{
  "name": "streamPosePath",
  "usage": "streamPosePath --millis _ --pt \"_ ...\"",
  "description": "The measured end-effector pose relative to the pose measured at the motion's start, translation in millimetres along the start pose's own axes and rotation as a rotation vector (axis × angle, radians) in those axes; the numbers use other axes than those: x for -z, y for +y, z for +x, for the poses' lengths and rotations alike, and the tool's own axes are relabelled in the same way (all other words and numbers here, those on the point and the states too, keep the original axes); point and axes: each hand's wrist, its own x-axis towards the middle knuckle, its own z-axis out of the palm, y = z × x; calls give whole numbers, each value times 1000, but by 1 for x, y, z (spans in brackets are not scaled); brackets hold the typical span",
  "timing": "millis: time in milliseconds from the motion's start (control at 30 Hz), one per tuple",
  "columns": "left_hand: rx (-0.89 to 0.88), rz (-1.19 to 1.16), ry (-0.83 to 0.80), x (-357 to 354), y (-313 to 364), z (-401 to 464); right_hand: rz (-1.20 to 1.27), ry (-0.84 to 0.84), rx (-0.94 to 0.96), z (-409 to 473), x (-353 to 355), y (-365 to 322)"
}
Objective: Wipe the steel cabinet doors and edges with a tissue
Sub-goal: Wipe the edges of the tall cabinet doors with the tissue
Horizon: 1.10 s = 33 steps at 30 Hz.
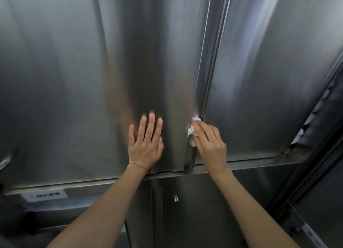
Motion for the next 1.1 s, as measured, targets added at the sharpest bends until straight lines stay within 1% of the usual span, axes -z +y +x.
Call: streamPosePath --millis 133,233,333,467,600,667,733,900,1100 --pt "-2 0 0 -1 -1 0 40 6 18 6 4 4" --pt "1 -2 1 0 -1 0 85 21 -38 8 9 1" --pt "-3 4 -12 1 -1 0 126 21 -151 3 17 -7" --pt "13 -1 -59 9 -1 4 272 -38 -366 -11 32 -18" --pt "91 -119 -178 33 10 12 459 -43 -543 -19 52 -21" --pt "148 -191 -206 48 19 16 522 -14 -600 -14 64 -18" --pt "174 -250 -210 61 30 24 561 39 -644 -3 78 -8" --pt "115 -327 -172 78 61 72 589 153 -673 30 109 38" --pt "39 -372 -71 79 116 170 409 261 -633 62 140 115"
